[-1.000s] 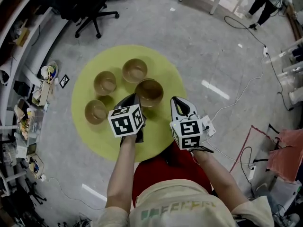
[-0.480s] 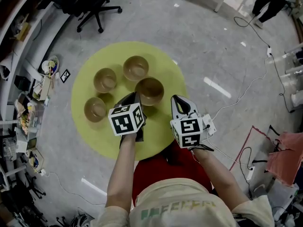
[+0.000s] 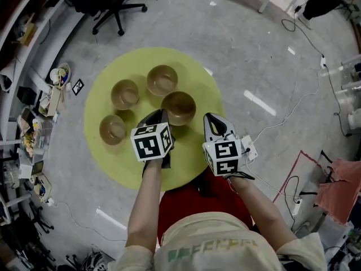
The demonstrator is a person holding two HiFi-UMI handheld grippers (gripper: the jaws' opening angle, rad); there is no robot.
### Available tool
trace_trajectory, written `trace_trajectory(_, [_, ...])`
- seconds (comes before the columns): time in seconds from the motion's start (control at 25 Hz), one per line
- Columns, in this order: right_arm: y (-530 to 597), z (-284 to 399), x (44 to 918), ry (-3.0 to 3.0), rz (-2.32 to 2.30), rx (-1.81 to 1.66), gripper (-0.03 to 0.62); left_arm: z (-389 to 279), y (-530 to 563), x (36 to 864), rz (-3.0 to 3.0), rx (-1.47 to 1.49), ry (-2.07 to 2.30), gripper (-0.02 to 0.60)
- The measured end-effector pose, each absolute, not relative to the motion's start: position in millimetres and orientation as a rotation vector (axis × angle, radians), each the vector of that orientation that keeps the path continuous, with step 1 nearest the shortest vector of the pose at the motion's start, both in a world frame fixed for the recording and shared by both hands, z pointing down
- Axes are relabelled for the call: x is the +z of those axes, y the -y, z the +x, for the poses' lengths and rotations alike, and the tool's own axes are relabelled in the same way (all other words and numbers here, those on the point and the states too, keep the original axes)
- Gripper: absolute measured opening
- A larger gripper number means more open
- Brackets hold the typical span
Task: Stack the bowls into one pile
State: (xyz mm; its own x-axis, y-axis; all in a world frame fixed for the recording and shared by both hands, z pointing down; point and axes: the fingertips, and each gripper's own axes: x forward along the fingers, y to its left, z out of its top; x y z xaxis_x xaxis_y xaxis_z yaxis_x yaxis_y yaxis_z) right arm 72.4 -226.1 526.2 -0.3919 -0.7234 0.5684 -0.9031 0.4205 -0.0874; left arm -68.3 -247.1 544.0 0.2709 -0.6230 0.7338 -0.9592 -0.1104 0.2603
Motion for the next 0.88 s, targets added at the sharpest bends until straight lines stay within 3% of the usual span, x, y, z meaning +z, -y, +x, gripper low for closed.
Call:
trace_trajectory(0.68, [234.4, 77.9, 534.0, 2.222, 1.377, 0.558, 0.037, -65.6, 246.7, 544.3, 1.836, 0.594, 1.431, 0.032])
trace_trajectory(0.88, [234.9, 78.5, 533.6, 2.221, 1.382, 0.556, 0.037, -62.0, 244.9, 544.8, 1.849, 0.599, 1.420, 0.072])
